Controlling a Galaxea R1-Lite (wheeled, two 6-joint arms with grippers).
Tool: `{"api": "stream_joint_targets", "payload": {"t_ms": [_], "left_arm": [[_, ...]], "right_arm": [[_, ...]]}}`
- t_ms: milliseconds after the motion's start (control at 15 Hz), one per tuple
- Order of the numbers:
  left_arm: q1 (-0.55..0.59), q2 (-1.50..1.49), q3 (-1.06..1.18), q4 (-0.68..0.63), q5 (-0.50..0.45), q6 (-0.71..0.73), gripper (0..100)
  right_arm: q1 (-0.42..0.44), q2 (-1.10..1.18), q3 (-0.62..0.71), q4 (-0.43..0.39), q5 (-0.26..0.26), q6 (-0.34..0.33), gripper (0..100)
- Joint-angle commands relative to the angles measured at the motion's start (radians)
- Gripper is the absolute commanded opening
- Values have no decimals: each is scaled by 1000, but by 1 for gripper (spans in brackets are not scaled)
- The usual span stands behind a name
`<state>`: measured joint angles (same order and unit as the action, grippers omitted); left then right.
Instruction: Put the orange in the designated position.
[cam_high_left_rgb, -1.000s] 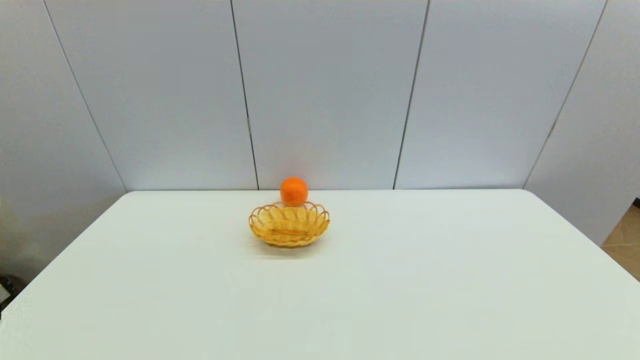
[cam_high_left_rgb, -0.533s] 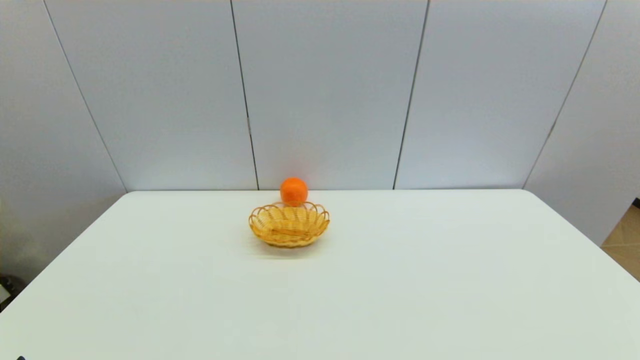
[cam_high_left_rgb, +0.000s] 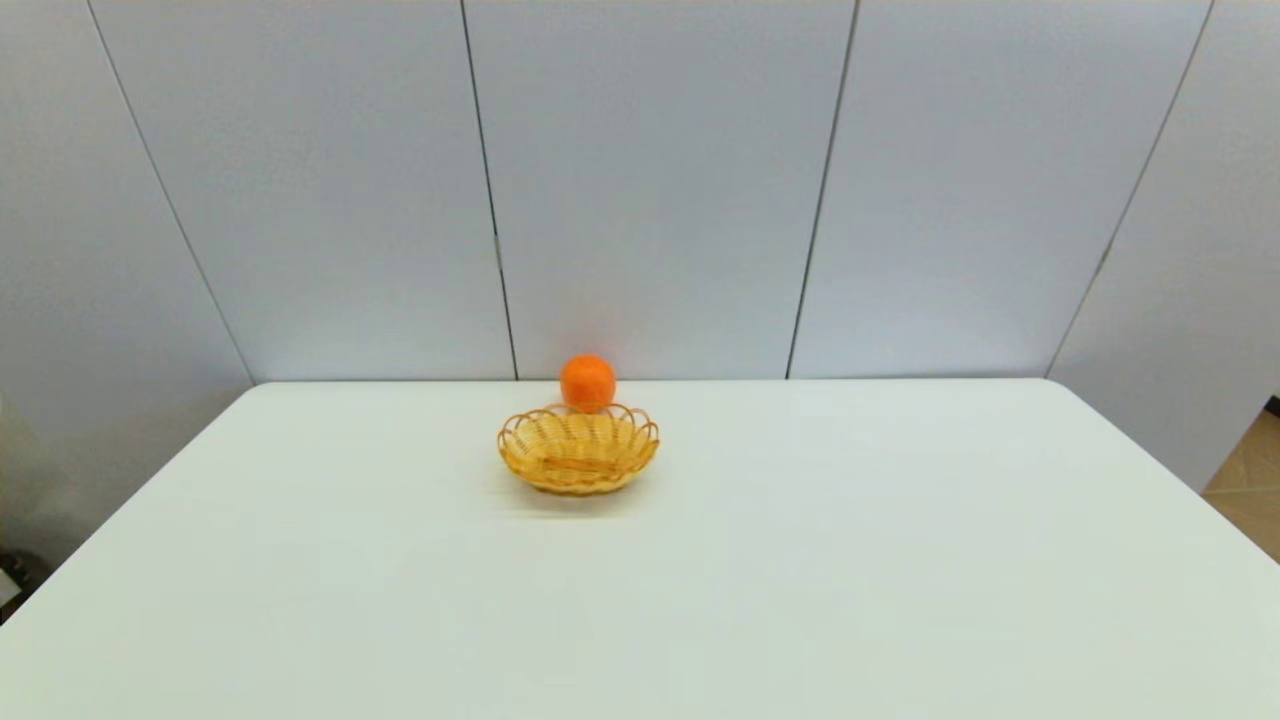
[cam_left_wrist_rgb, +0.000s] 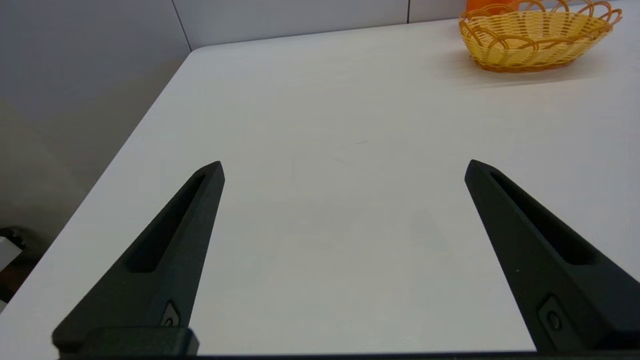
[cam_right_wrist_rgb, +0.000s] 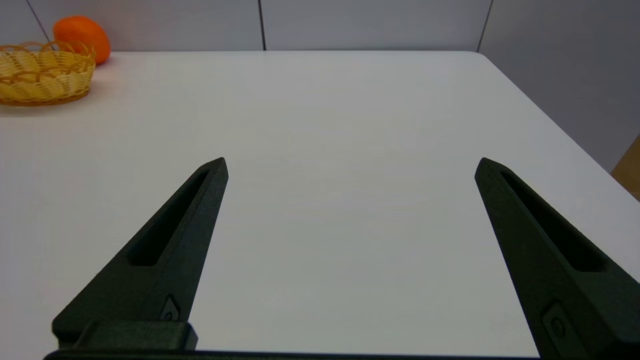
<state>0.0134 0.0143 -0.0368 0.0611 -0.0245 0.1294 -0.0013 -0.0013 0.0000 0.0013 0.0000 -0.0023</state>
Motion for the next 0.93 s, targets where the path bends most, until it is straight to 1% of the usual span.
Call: {"api": "stream_joint_targets", "payload": {"t_ms": [67,133,200,467,933], "left_arm": [[-1,-14,20,-15,-5,1,100],[0,-14,21,-21,-5,1,100],[-1,-14,35,-61,-9,-1,100],[-1,-14,35,-61,-5,-56,100],[-1,-14,35,-61,0,-73,100]], "right_arm": [[1,0,0,0,0,-1,100],[0,0,0,-1,0,-1,100],[1,0,0,0,0,-1,100],[1,0,0,0,0,-1,100],[0,1,0,0,0,-1,100]]}}
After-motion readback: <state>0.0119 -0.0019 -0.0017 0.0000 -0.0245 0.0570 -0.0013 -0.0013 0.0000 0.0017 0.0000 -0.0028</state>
